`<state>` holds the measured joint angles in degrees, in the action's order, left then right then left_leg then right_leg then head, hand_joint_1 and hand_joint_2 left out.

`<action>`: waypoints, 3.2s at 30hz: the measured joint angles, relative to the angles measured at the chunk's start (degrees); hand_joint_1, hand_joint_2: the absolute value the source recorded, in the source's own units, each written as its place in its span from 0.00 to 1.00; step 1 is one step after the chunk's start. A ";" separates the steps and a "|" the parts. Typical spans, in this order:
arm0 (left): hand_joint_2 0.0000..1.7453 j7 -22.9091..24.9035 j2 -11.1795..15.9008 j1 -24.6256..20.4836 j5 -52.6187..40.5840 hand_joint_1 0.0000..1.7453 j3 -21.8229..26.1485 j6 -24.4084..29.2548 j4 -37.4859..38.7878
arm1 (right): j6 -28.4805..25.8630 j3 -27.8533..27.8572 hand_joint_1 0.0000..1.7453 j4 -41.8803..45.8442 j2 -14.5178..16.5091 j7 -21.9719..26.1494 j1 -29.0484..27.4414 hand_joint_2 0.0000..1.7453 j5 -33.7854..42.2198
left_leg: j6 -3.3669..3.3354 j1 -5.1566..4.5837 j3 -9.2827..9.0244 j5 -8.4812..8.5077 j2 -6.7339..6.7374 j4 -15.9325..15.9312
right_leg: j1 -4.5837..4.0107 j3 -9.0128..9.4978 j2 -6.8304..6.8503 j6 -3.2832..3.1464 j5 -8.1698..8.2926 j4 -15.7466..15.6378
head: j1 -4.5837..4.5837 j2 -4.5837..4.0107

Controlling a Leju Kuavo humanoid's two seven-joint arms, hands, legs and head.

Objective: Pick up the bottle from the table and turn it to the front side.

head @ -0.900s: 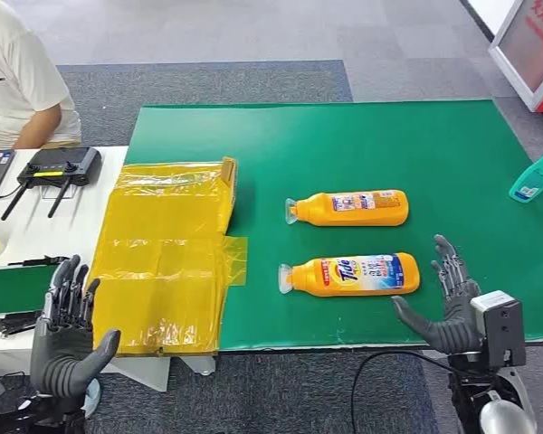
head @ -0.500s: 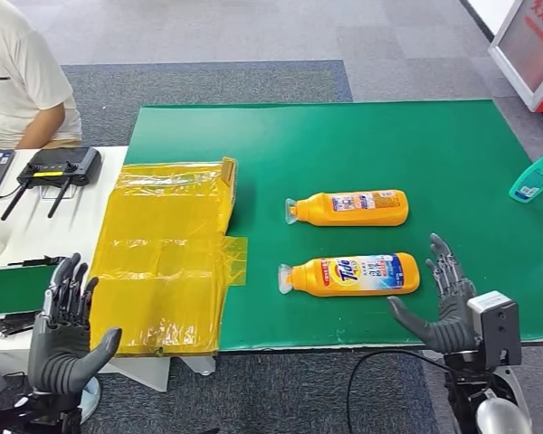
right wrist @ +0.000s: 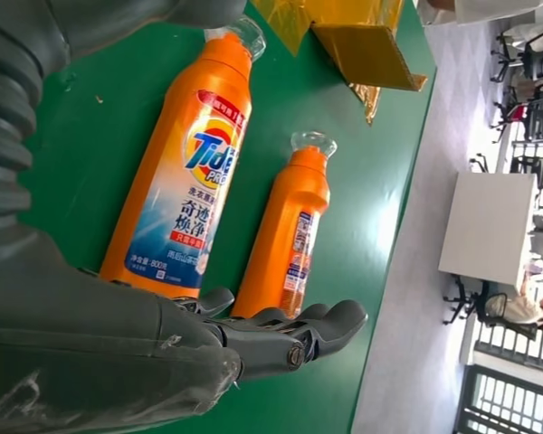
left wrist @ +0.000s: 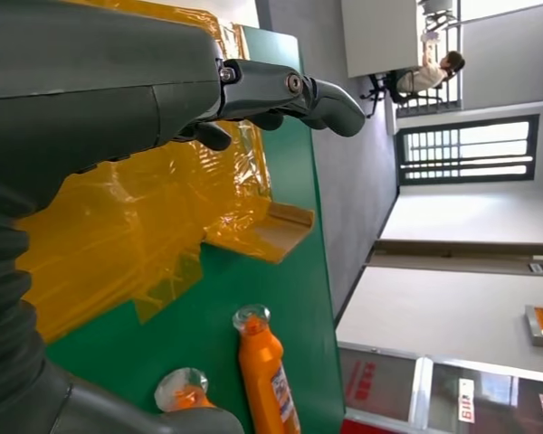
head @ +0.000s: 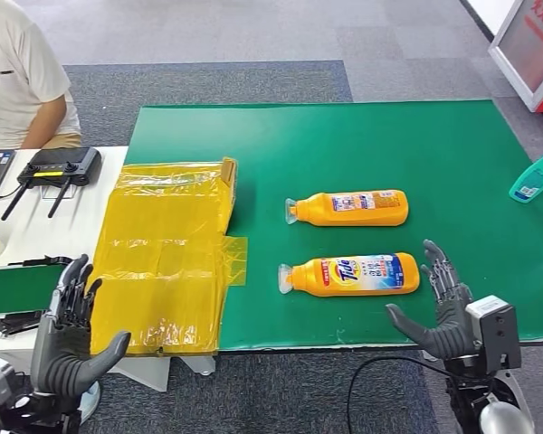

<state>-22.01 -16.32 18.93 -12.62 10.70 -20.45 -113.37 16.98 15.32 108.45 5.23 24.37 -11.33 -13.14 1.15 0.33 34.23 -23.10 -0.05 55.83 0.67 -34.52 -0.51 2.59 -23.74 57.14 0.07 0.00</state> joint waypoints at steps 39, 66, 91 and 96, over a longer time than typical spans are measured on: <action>1.00 -2.10 10.24 -10.70 5.40 0.00 0.70 0.62 7.38 | -8.24 -19.24 0.00 -22.56 -17.25 -12.07 22.53 1.00 -23.23 | 0.00 0.00 0.12 0.34 -0.01 0.01 | 0.00 -0.09 0.01 0.02 0.28 0.02 | 0.02 0.00; 1.00 -3.83 12.15 -9.13 1.74 0.00 -1.74 1.52 7.75 | -9.16 -31.51 0.00 -35.92 -22.79 -15.85 28.80 1.00 -33.41 | 0.00 0.00 0.13 0.35 -0.01 0.01 | 0.00 -0.09 0.01 0.03 0.29 0.02 | 0.01 0.00; 1.00 -6.25 13.37 -7.68 1.64 0.00 -8.16 1.46 9.13 | -9.80 -40.55 0.00 -53.69 -23.00 -15.39 38.81 1.00 -39.70 | 0.03 0.01 -0.15 0.34 0.07 0.01 | -0.01 0.09 -0.08 -0.02 0.34 0.01 | 0.01 0.00; 1.00 -6.46 13.86 -7.74 1.78 0.00 -8.74 1.53 9.38 | -9.61 -43.02 0.00 -57.13 -22.30 -15.11 41.19 1.00 -40.42 | 0.05 0.02 -0.41 0.33 0.07 0.01 | -0.02 0.32 -0.10 -0.09 0.41 -0.02 | -0.01 0.00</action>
<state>-28.47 -2.46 11.19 -10.84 1.96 -18.92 -103.99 7.37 -27.71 51.33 -17.06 9.26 29.85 -53.56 1.19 0.35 33.82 -22.77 0.01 55.84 0.66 -34.21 -0.61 2.50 -23.33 57.12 0.06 0.00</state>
